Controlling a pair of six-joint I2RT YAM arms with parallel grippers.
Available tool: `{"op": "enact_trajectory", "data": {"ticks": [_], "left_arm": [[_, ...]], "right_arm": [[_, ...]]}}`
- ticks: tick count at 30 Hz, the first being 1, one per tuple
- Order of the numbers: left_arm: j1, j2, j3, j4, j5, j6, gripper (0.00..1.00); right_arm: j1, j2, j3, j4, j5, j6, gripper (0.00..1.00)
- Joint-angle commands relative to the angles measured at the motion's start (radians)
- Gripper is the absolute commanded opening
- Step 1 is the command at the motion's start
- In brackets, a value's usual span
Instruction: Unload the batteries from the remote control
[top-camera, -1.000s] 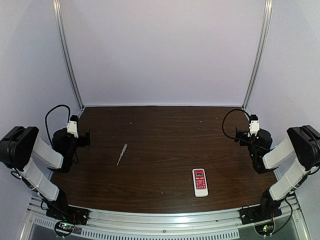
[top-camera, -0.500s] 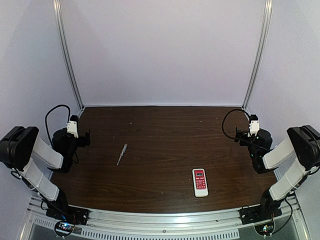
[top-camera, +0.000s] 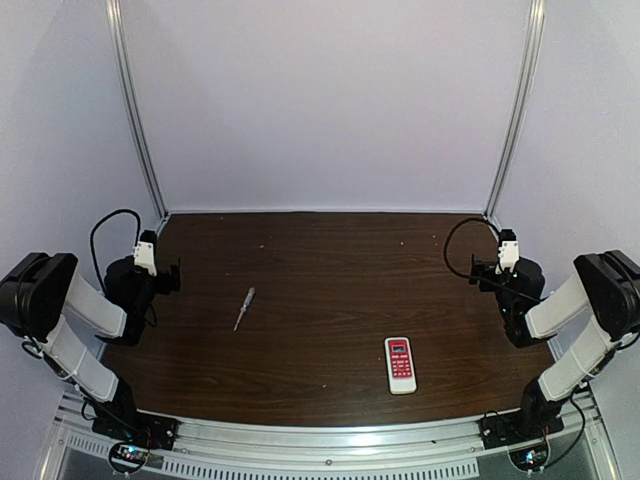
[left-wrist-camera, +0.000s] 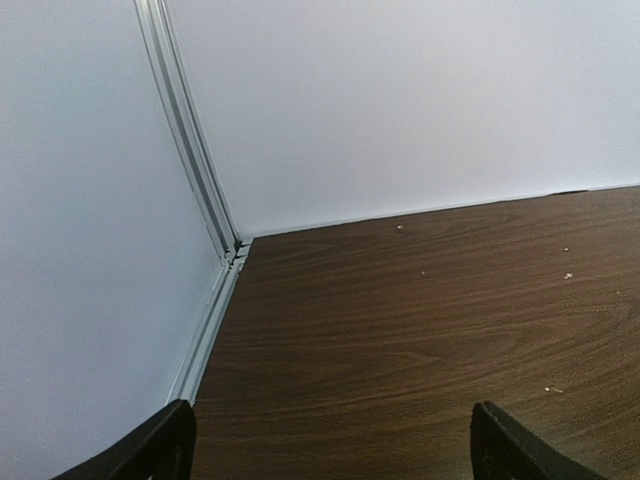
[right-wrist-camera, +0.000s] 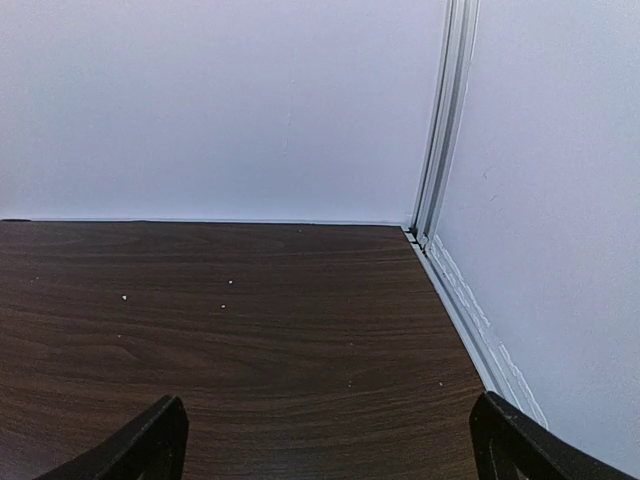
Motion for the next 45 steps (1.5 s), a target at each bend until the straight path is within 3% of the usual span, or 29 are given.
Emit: {"op": "enact_trajectory", "data": {"ticks": [1, 32, 35, 37, 40, 43, 45], "left_arm": [[0.007, 0.008, 0.001, 0.045, 0.014, -0.006, 0.97], [0.007, 0.007, 0.002, 0.045, 0.014, -0.006, 0.97], [0.007, -0.022, -0.011, 0.050, 0.024, 0.002, 0.97], [0.007, -0.114, -0.007, -0.037, 0.037, 0.006, 0.97], [0.007, -0.320, 0.096, -0.385, -0.032, -0.108, 0.97], [0.007, -0.485, 0.279, -0.846, -0.053, -0.321, 0.97], [0.007, -0.548, 0.355, -1.088, -0.086, -0.455, 0.97]], "right_arm": [[-0.005, 0.004, 0.008, 0.011, 0.014, 0.011, 1.00], [0.002, -0.004, -0.001, 0.029, 0.041, 0.009, 1.00], [0.037, -0.154, 0.041, -0.200, 0.109, -0.004, 1.00], [0.060, -0.292, 0.135, -0.499, 0.149, 0.011, 1.00], [0.066, -0.475, 0.310, -0.873, 0.106, 0.156, 1.00], [0.065, -0.605, 0.453, -1.048, -0.060, 0.331, 1.00], [0.064, -0.677, 0.465, -1.102, -0.169, 0.432, 1.00]]}}
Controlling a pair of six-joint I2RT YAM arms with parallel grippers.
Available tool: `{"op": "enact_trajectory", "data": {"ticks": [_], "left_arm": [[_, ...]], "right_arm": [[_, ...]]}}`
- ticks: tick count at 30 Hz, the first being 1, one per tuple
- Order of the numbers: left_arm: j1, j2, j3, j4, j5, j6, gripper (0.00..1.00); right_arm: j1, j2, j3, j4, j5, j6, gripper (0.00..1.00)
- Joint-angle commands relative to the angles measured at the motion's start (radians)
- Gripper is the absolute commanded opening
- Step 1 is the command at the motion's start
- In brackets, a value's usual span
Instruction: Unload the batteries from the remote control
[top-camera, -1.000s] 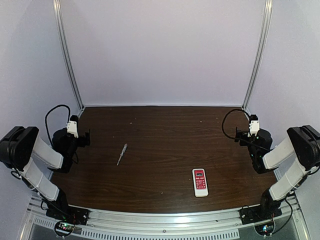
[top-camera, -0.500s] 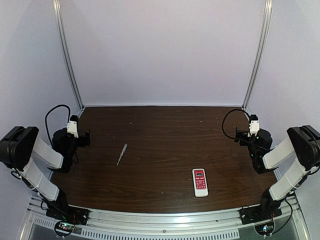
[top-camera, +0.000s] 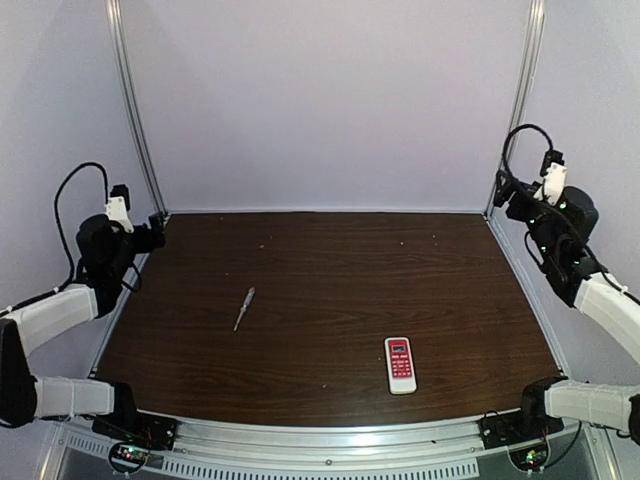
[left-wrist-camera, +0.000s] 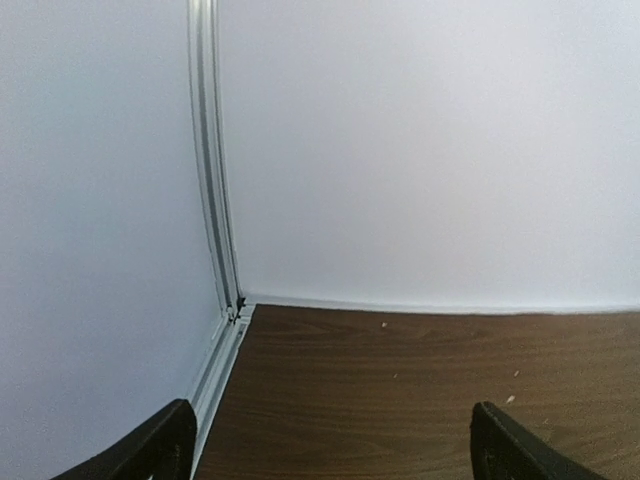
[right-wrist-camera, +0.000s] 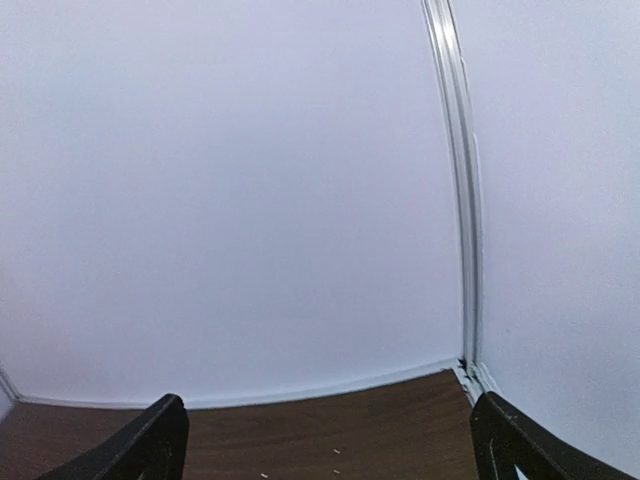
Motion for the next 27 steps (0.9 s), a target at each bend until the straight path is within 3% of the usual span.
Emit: {"op": "enact_trajectory", "data": {"ticks": [1, 4, 9, 12, 17, 27], "left_arm": [[0.006, -0.161, 0.159, -0.588, -0.104, -0.350, 0.97], [0.006, -0.229, 0.136, -0.700, -0.163, -0.429, 0.97], [0.006, -0.298, 0.104, -0.762, -0.006, -0.403, 0.97], [0.006, -0.359, 0.067, -0.781, 0.050, -0.398, 0.97], [-0.010, -0.465, -0.007, -0.783, 0.134, -0.400, 0.97], [-0.154, -0.472, -0.034, -0.801, 0.123, -0.380, 0.98]], "right_arm": [[0.003, -0.163, 0.023, -0.287, -0.223, 0.310, 1.00], [0.004, -0.227, -0.032, -0.247, -0.308, 0.373, 1.00], [0.005, -0.288, -0.065, -0.325, -0.298, 0.433, 1.00], [0.004, -0.281, -0.050, -0.387, -0.390, 0.422, 1.00], [0.004, -0.322, -0.116, -0.346, -0.544, 0.439, 1.00], [0.015, -0.503, -0.261, -0.274, -0.739, 0.527, 1.00]]}}
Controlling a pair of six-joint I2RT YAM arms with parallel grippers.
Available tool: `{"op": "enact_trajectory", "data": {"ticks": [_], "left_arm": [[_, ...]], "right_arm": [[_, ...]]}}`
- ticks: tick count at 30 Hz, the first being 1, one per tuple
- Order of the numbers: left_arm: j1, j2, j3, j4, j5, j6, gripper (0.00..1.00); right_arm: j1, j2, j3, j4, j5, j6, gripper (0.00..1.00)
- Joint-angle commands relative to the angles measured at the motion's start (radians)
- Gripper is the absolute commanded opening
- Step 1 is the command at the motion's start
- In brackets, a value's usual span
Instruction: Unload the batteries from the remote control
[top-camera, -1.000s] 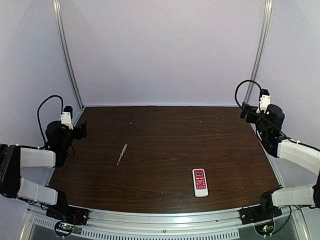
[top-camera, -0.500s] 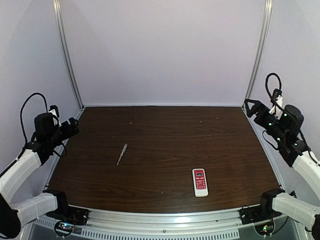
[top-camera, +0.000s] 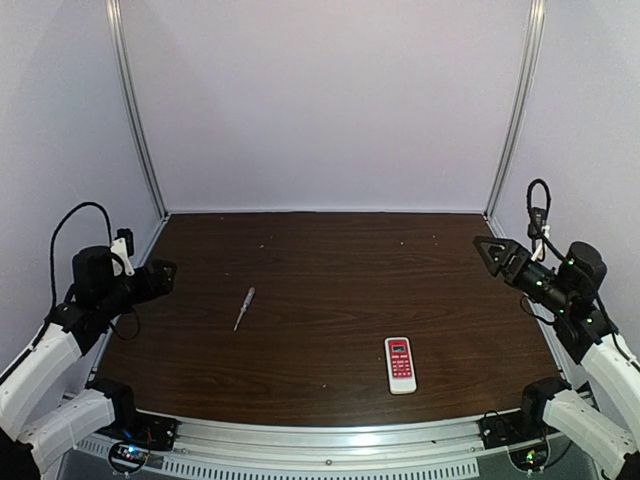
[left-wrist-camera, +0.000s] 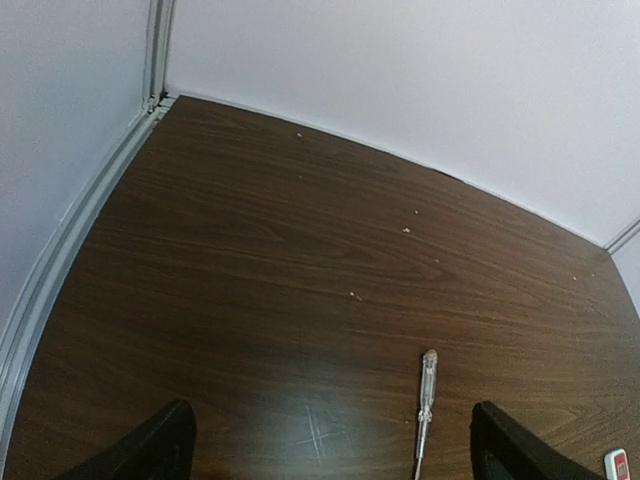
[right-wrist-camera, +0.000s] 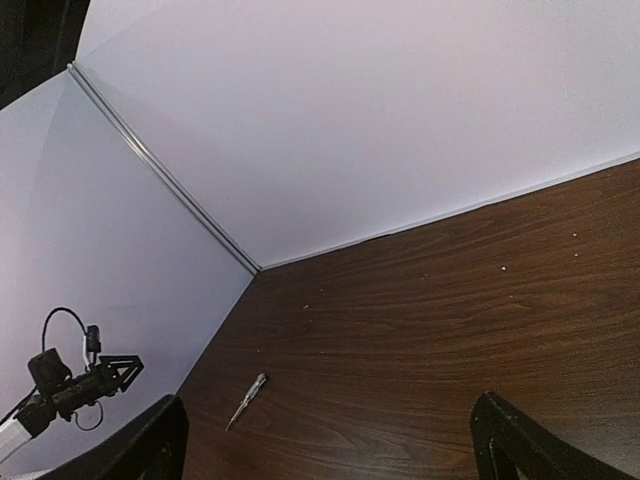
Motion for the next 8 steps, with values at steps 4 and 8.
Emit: {"op": "enact_trajectory", "data": {"ticks": [4, 8], "left_arm": [[-0.106, 0.002, -0.014, -0.006, -0.012, 0.010, 0.97], [-0.161, 0.019, 0.000, -0.007, -0.035, 0.004, 0.97]], "right_arm": [[0.022, -0.121, -0.054, 0.042, -0.127, 0.093, 1.00], [0.031, -0.121, -0.064, 0.019, -0.127, 0.103, 1.00]]}}
